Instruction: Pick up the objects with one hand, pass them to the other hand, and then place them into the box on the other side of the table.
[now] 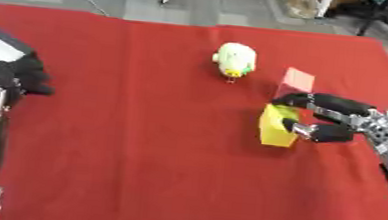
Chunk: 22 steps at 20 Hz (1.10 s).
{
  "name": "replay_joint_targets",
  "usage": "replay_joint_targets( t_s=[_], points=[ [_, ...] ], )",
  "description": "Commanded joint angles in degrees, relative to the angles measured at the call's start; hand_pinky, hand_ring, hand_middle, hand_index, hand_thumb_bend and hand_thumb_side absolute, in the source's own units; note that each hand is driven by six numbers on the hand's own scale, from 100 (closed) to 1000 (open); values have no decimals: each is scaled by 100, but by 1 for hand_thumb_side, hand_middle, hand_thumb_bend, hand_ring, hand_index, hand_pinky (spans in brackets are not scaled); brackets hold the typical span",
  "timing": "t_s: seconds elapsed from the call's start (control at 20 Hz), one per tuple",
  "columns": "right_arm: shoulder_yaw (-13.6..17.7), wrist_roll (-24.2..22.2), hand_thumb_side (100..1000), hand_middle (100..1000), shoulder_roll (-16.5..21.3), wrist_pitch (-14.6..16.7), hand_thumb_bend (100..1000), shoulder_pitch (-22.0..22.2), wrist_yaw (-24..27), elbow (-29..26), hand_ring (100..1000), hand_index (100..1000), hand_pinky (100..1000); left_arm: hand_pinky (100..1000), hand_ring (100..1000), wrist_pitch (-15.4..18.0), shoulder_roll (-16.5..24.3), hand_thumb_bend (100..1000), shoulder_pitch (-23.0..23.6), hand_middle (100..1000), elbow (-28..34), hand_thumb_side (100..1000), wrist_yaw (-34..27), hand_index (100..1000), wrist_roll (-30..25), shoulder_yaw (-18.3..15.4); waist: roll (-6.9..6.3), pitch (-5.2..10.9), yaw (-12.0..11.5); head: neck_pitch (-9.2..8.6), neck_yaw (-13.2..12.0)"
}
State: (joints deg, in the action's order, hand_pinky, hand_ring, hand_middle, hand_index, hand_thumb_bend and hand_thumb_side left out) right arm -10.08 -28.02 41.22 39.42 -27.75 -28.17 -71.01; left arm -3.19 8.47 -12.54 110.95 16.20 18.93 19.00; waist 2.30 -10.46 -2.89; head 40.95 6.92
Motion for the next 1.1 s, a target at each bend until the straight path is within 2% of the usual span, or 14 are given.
replay_joint_targets(
  t_s=[0.05,0.45,0.55,0.8,1.1],
  points=[
    [19,-96,1000,916,117,153,100,-73,-276,-142,884,1000,864,661,530,15,-10,256,-56,563,102,1000,-12,741,-8,10,12,54,-2,-13,-1],
    [22,15,1000,913,144,259,100,-96,-985,-289,904,1000,868,661,530,15,-8,257,-54,563,102,1000,-11,741,-12,10,14,55,-5,-18,16],
    [31,94,990,879,134,270,100,-91,-1165,-294,880,1000,861,661,530,16,-8,257,-54,563,101,1000,-12,741,-12,10,16,54,-7,-23,18],
    [57,405,849,798,107,289,100,-99,-1601,-278,835,1000,844,661,530,18,-9,257,-53,563,100,1000,-10,741,-13,10,17,52,-11,-23,22],
    [78,917,776,717,63,320,100,-95,-2117,-255,801,1000,830,661,530,18,-12,257,-55,563,99,1000,-9,741,-14,9,15,52,-11,-24,29]
  ],
)
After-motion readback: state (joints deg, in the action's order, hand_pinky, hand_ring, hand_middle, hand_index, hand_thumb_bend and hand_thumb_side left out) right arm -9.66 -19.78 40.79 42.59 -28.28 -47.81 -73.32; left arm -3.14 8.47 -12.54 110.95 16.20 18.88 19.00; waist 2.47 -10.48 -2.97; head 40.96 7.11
